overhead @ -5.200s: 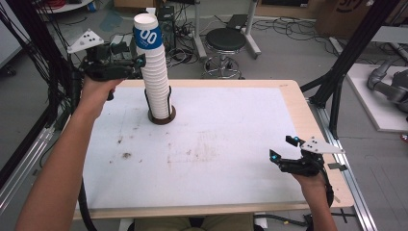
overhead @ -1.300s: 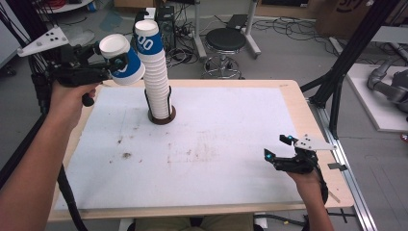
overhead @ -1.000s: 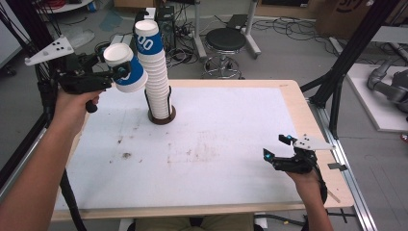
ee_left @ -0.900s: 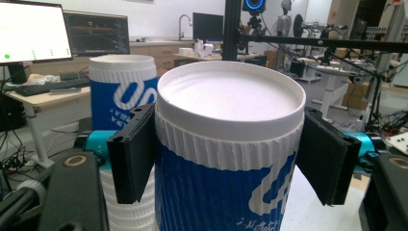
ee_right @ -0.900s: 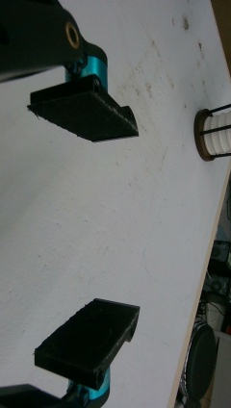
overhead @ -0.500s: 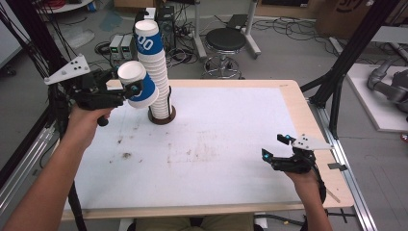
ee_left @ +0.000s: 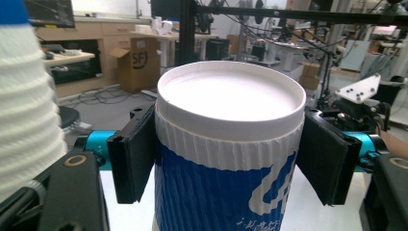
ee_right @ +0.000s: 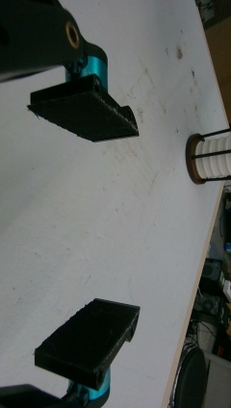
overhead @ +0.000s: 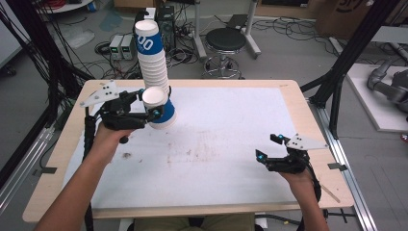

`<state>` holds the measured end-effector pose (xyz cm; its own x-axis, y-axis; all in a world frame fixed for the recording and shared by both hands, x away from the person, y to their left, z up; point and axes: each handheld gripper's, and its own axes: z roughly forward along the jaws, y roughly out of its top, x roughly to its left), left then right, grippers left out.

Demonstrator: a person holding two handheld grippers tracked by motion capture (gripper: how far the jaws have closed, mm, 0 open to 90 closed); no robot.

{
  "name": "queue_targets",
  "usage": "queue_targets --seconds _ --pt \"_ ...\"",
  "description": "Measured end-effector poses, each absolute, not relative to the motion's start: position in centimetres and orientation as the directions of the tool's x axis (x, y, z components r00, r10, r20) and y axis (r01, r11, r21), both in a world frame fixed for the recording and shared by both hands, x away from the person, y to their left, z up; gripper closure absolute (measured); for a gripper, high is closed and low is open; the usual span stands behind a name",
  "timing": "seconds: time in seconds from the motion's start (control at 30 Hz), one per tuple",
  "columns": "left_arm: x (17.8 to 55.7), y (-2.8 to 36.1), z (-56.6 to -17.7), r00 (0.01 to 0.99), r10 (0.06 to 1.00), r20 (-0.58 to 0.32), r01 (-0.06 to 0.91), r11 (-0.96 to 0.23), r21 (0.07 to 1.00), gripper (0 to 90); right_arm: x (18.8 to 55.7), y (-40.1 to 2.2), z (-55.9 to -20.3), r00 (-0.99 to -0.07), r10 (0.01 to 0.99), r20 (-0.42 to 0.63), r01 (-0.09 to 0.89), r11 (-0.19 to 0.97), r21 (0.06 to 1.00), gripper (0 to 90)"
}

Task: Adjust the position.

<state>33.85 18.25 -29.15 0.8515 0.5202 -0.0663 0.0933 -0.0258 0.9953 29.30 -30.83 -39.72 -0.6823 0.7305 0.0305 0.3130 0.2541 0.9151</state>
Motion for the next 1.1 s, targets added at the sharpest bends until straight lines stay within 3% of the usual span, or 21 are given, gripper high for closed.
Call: queue_targets --seconds 0.47,1.1 --pt "33.3 15.4 -32.9 0.881 0.467 -0.072 0.112 -0.058 0.992 28.2 29.5 -27.6 -39.2 -0.768 0.638 0.056 0.278 0.253 0.927 15.4" --pt "33.3 11.3 -35.0 0.928 0.365 -0.074 0.116 -0.097 0.988 28.2 31.1 -23.7 -38.6 -0.861 0.504 0.074 0.236 0.266 0.935 15.4"
